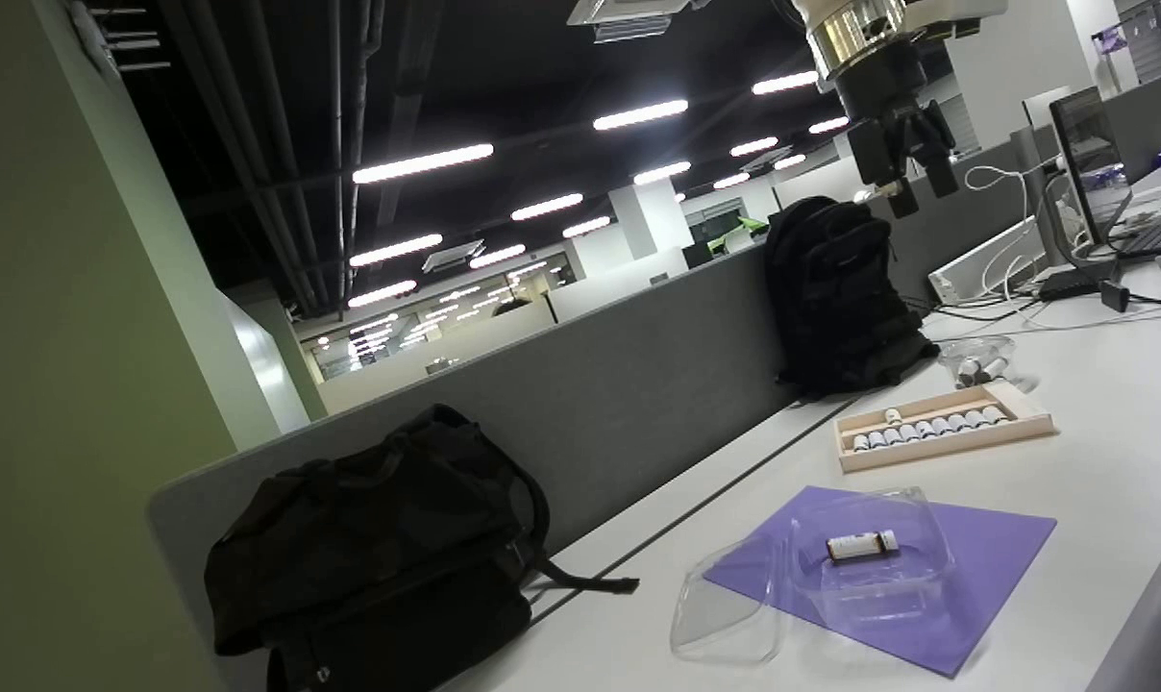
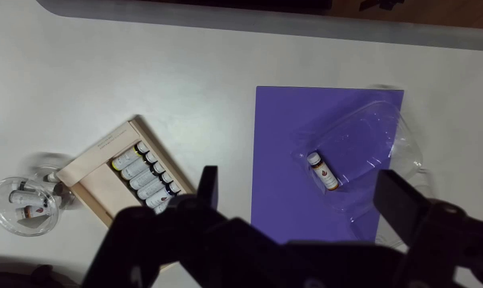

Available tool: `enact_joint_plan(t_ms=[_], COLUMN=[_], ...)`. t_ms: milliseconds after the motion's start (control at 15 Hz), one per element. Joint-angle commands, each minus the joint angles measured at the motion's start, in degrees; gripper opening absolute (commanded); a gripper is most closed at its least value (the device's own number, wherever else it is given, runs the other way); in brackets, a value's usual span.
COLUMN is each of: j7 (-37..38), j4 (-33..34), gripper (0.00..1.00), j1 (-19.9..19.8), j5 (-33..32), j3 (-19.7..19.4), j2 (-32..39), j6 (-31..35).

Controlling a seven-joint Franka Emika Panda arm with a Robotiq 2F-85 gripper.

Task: Put one bottle in the clear box

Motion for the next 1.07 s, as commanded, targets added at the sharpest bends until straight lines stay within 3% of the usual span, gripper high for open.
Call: enact_joint_plan(t_ms=[0, 400, 533, 600, 800, 1000], j7=[5.4, 8.1, 10.4, 6.2, 7.5, 8.3], j4=[0.7, 7.9, 12.1, 6.2, 10.3, 11.0], gripper=[1.0, 1.0, 1.0, 1.0, 1.0, 1.0], j1=[-2.4, -10.2, -11.8, -10.7, -11.5, -11.4], j5=[-0.1, -0.4, 0.1, -0.3, -0.2, -0.2], j3=[-0.8, -6.6, -7.6, -7.7, -8.5, -8.3], j2=[0.9, 14.5, 20.5, 13.8, 20.2, 20.8], j6=[4.8, 17.9, 17.8, 19.0, 19.1, 19.0])
